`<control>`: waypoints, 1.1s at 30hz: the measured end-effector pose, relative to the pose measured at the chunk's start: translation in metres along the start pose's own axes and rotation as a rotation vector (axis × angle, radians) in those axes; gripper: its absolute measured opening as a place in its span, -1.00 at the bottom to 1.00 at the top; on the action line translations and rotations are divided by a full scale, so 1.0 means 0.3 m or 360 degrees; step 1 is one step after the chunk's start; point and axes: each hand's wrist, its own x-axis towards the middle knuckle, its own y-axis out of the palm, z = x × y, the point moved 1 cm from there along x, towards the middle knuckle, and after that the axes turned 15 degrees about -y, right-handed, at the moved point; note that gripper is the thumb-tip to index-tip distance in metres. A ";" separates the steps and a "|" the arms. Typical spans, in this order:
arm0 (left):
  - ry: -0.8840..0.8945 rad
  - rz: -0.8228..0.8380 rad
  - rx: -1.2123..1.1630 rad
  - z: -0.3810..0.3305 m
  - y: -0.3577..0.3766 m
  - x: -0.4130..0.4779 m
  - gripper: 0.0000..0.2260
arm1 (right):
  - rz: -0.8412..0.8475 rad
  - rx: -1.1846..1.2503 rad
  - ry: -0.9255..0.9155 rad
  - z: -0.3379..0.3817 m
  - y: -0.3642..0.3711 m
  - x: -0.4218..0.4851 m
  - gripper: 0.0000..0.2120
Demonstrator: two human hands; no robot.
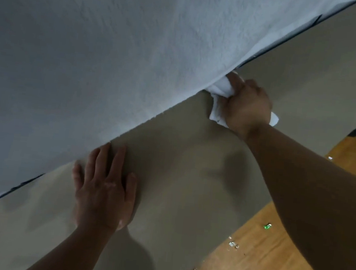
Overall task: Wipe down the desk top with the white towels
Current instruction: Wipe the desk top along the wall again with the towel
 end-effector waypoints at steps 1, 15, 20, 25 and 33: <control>-0.0001 0.0006 -0.0002 0.000 0.000 0.000 -0.36 | -0.0033 -0.0001 -0.0039 0.028 0.013 -0.038 -0.50; 0.0058 0.0025 -0.0149 0.000 -0.024 -0.011 -0.40 | -0.0026 0.0271 -0.0291 0.495 -0.070 -0.754 -0.38; 0.0032 0.0049 -0.0118 0.005 -0.022 -0.005 -0.42 | -0.0110 0.0129 -0.0085 0.372 -0.086 -0.789 -0.22; 0.0022 0.0067 -0.0073 0.004 -0.011 0.003 -0.40 | -0.0232 0.0062 0.0009 0.244 -0.077 -0.722 -0.32; -0.0011 -0.0011 -0.0050 -0.031 -0.035 0.013 -0.43 | -0.0349 0.0032 0.0049 0.005 -0.085 -0.586 -0.33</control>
